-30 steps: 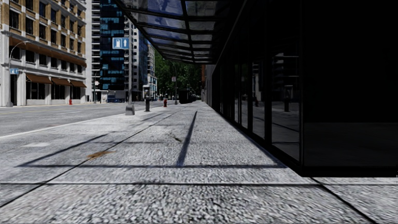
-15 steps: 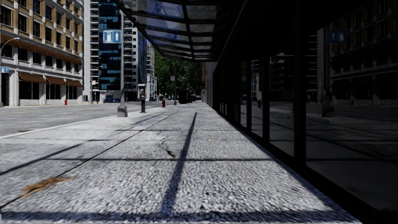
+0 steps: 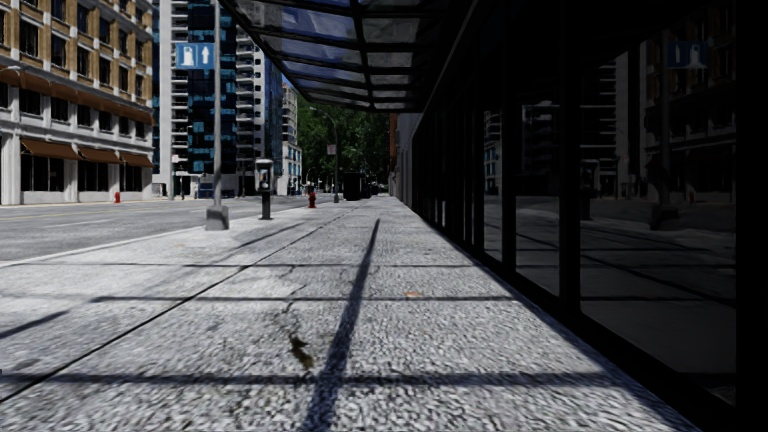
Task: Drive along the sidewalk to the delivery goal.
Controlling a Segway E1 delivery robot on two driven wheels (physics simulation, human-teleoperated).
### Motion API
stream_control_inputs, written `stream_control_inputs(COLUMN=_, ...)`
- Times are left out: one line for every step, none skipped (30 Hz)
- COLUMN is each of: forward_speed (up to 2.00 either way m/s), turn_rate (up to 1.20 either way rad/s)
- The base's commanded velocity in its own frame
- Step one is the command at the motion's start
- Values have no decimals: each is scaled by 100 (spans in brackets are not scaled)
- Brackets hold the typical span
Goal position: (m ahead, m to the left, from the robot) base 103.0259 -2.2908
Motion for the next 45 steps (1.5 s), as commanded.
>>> stream_control_inputs(forward_speed=200, turn_rate=0)
stream_control_inputs(forward_speed=200, turn_rate=0)
stream_control_inputs(forward_speed=200, turn_rate=0)
stream_control_inputs(forward_speed=200, turn_rate=0)
stream_control_inputs(forward_speed=200, turn_rate=0)
stream_control_inputs(forward_speed=200, turn_rate=0)
stream_control_inputs(forward_speed=200, turn_rate=0)
stream_control_inputs(forward_speed=200, turn_rate=0)
stream_control_inputs(forward_speed=200, turn_rate=0)
stream_control_inputs(forward_speed=200, turn_rate=0)
stream_control_inputs(forward_speed=200, turn_rate=0)
stream_control_inputs(forward_speed=200, turn_rate=0)
stream_control_inputs(forward_speed=200, turn_rate=0)
stream_control_inputs(forward_speed=200, turn_rate=0)
stream_control_inputs(forward_speed=200, turn_rate=0)
stream_control_inputs(forward_speed=200, turn_rate=0)
stream_control_inputs(forward_speed=200, turn_rate=0)
stream_control_inputs(forward_speed=200, turn_rate=0)
stream_control_inputs(forward_speed=200, turn_rate=0)
stream_control_inputs(forward_speed=200, turn_rate=0)
stream_control_inputs(forward_speed=200, turn_rate=0)
stream_control_inputs(forward_speed=200, turn_rate=0)
stream_control_inputs(forward_speed=200, turn_rate=0)
stream_control_inputs(forward_speed=200, turn_rate=0)
stream_control_inputs(forward_speed=200, turn_rate=0)
stream_control_inputs(forward_speed=200, turn_rate=0)
stream_control_inputs(forward_speed=200, turn_rate=0)
stream_control_inputs(forward_speed=200, turn_rate=0)
stream_control_inputs(forward_speed=200, turn_rate=0)
stream_control_inputs(forward_speed=200, turn_rate=0)
stream_control_inputs(forward_speed=200, turn_rate=0)
stream_control_inputs(forward_speed=200, turn_rate=0)
stream_control_inputs(forward_speed=200, turn_rate=0)
stream_control_inputs(forward_speed=200, turn_rate=0)
stream_control_inputs(forward_speed=200, turn_rate=0)
stream_control_inputs(forward_speed=200, turn_rate=0)
stream_control_inputs(forward_speed=200, turn_rate=0)
stream_control_inputs(forward_speed=200, turn_rate=0)
stream_control_inputs(forward_speed=200, turn_rate=0)
stream_control_inputs(forward_speed=200, turn_rate=0)
stream_control_inputs(forward_speed=200, turn_rate=0)
stream_control_inputs(forward_speed=200, turn_rate=0)
stream_control_inputs(forward_speed=200, turn_rate=0)
stream_control_inputs(forward_speed=200, turn_rate=0)
stream_control_inputs(forward_speed=200, turn_rate=0)
